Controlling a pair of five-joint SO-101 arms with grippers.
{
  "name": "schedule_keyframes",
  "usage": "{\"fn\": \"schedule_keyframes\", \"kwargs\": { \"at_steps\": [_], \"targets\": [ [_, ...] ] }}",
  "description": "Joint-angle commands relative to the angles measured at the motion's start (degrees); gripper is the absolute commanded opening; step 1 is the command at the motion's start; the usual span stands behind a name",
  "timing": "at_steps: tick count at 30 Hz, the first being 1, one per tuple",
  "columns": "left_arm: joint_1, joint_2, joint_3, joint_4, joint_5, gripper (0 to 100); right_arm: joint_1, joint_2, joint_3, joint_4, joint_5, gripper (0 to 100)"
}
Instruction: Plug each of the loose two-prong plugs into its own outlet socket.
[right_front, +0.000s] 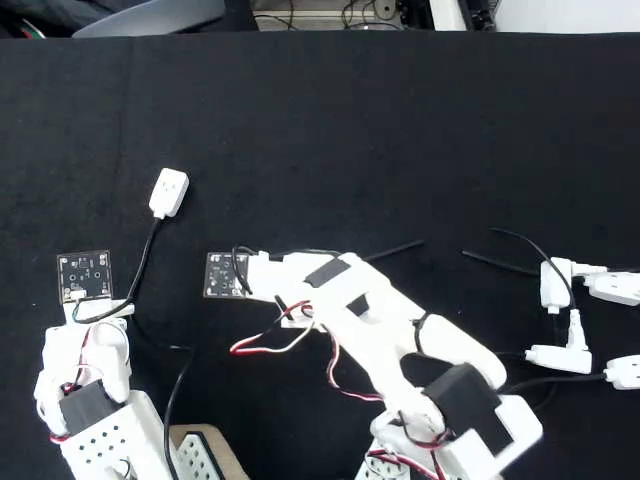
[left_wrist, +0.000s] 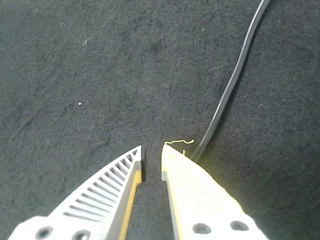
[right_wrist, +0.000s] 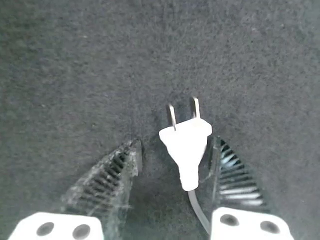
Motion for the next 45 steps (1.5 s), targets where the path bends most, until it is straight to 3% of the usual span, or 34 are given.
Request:
{"fn": "schedule_keyframes", "kwargs": {
  "at_steps": [1,7,12,18,30,45],
  "targets": [
    [-0.6,-0.4,0.0,-0.3,0.2,8,1.5,-6.9,-0.8,2.0,-0.4,21.1],
    [-0.6,-0.4,0.0,-0.3,0.2,8,0.5,-16.3,5.3,2.5,-0.5,21.1],
    [-0.6,-0.4,0.0,-0.3,0.2,8,0.1,-13.8,4.8,2.3,-0.4,20.2],
    [-0.6,-0.4,0.0,-0.2,0.2,8,0.2,-8.0,2.7,0.9,-0.4,5.4],
    [-0.6,-0.4,0.0,-0.2,0.2,8,0.4,-6.4,1.9,0.4,-0.5,10.0],
    [-0.6,-0.4,0.0,-0.2,0.2,8,0.5,-17.9,7.0,-2.2,-2.5,10.0]
  ]
}}
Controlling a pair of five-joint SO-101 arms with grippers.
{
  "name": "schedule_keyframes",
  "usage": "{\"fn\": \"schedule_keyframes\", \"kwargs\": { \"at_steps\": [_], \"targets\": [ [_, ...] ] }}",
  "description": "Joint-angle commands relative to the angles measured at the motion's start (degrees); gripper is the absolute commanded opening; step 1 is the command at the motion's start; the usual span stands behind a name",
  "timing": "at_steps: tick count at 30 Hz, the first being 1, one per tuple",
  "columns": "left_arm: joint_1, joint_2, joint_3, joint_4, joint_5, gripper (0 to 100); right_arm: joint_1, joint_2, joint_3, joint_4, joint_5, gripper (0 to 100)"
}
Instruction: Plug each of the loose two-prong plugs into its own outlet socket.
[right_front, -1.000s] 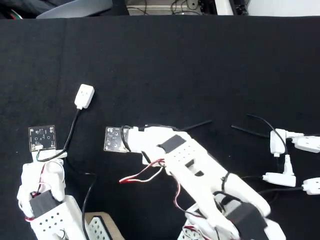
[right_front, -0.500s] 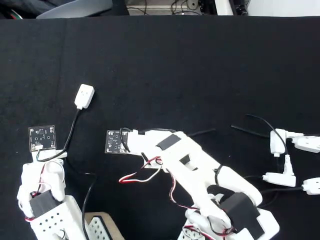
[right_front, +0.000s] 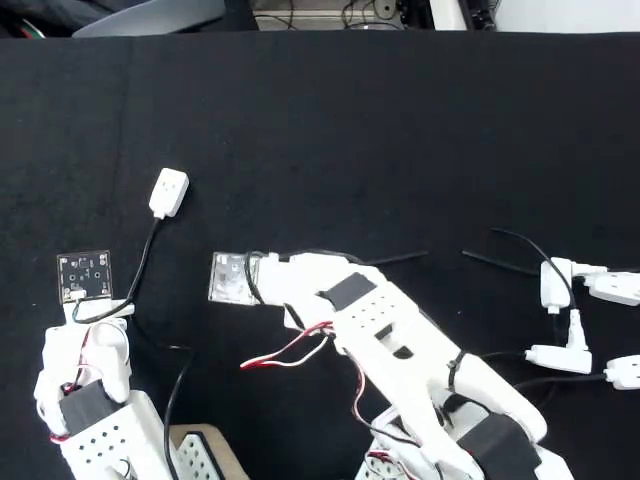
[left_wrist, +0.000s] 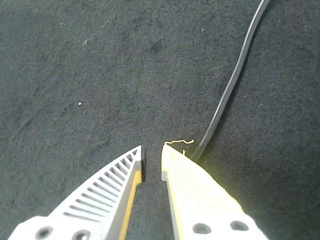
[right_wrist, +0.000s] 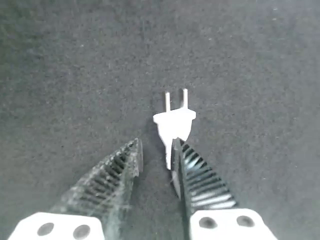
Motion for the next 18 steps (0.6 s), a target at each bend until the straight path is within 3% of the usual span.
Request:
{"fn": "schedule_keyframes", "kwargs": {
  "at_steps": [1,18],
  "targets": [
    [-0.6,-0.4,0.0,-0.1,0.2,8,0.7,-1.8,0.7,-3.3,-1.0,10.0],
    [-0.6,-0.4,0.0,0.0,0.2,8,4.0,14.9,-5.8,-8.8,-0.9,10.2]
  ]
}}
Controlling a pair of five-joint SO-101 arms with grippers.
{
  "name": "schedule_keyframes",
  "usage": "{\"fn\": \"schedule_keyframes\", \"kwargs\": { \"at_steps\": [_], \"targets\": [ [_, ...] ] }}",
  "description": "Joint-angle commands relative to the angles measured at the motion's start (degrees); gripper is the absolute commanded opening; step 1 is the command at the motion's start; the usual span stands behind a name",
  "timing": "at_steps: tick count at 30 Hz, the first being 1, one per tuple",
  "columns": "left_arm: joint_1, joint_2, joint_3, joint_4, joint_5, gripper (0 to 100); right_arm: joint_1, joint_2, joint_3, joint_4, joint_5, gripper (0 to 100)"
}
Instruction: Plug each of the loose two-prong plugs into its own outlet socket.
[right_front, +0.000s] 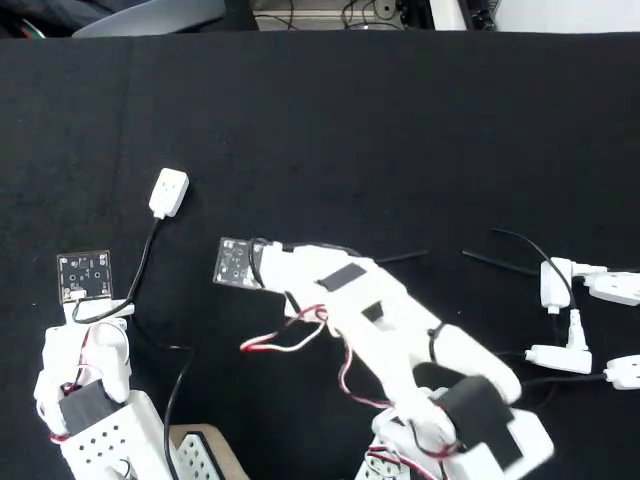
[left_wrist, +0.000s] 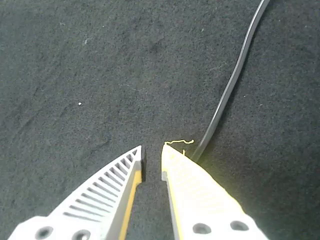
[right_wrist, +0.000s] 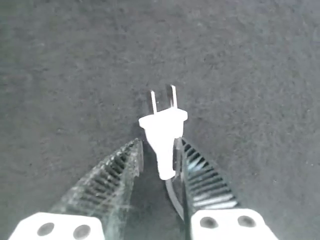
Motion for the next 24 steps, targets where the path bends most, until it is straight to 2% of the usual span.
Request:
{"fn": "schedule_keyframes", "kwargs": {
  "at_steps": [1,14,17,22,24],
  "targets": [
    [-0.6,-0.4,0.0,0.0,0.2,8,0.8,1.1,-2.9,-1.1,-0.3,10.2],
    [-0.6,-0.4,0.0,0.0,0.2,8,-1.7,1.5,-3.2,-1.5,-0.6,10.2],
    [-0.6,-0.4,0.0,0.0,0.2,8,-0.4,0.9,-3.3,-1.5,-0.6,10.3],
    [-0.6,-0.4,0.0,-0.1,0.2,8,0.9,-4.3,-2.2,-0.6,-1.9,10.6],
    [-0.6,-0.4,0.0,-0.1,0.2,8,0.7,-6.8,-1.0,0.7,-3.0,13.7]
  ]
}}
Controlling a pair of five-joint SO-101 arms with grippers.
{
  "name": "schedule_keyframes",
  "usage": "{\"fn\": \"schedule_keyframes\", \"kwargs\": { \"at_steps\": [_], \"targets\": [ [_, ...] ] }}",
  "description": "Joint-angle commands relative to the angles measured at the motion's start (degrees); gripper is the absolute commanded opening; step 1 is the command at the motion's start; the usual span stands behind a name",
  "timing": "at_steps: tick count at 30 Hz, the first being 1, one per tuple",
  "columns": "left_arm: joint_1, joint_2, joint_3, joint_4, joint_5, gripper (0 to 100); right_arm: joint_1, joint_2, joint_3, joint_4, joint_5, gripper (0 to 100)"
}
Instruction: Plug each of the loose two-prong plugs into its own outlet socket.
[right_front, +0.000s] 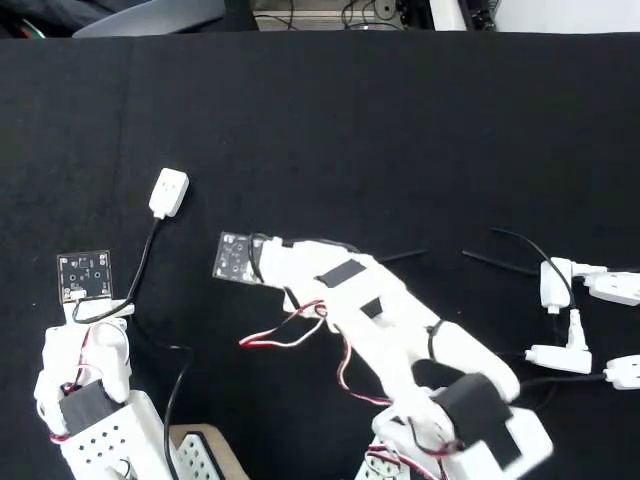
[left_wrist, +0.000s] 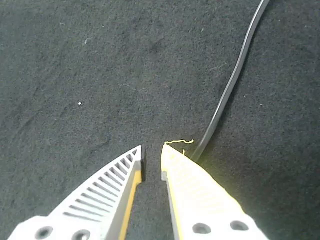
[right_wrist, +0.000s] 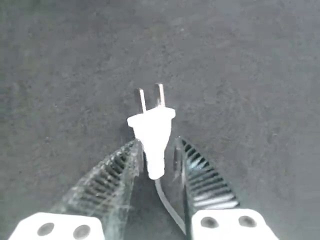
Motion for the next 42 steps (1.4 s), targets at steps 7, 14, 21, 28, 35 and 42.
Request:
{"fn": "schedule_keyframes", "kwargs": {
  "at_steps": [7,14,21,28,35,42],
  "targets": [
    [-0.6,-0.4,0.0,-0.1,0.2,8,-1.8,-10.6,3.7,2.2,-1.6,16.2],
    [-0.6,-0.4,0.0,0.0,0.2,8,-5.7,-10.6,5.4,1.8,-1.6,16.2],
    [-0.6,-0.4,0.0,0.0,0.2,8,-3.9,-5.5,3.8,-0.7,-1.4,16.2],
    [-0.6,-0.4,0.0,0.0,0.2,8,-3.7,3.0,-2.4,1.6,-1.3,16.2],
    [-0.6,-0.4,0.0,0.0,0.2,8,-3.7,3.0,-2.3,1.4,-1.3,16.2],
    [-0.7,-0.4,0.0,0.1,0.2,8,-1.9,3.7,-3.2,-0.5,-0.3,12.6]
  ]
}}
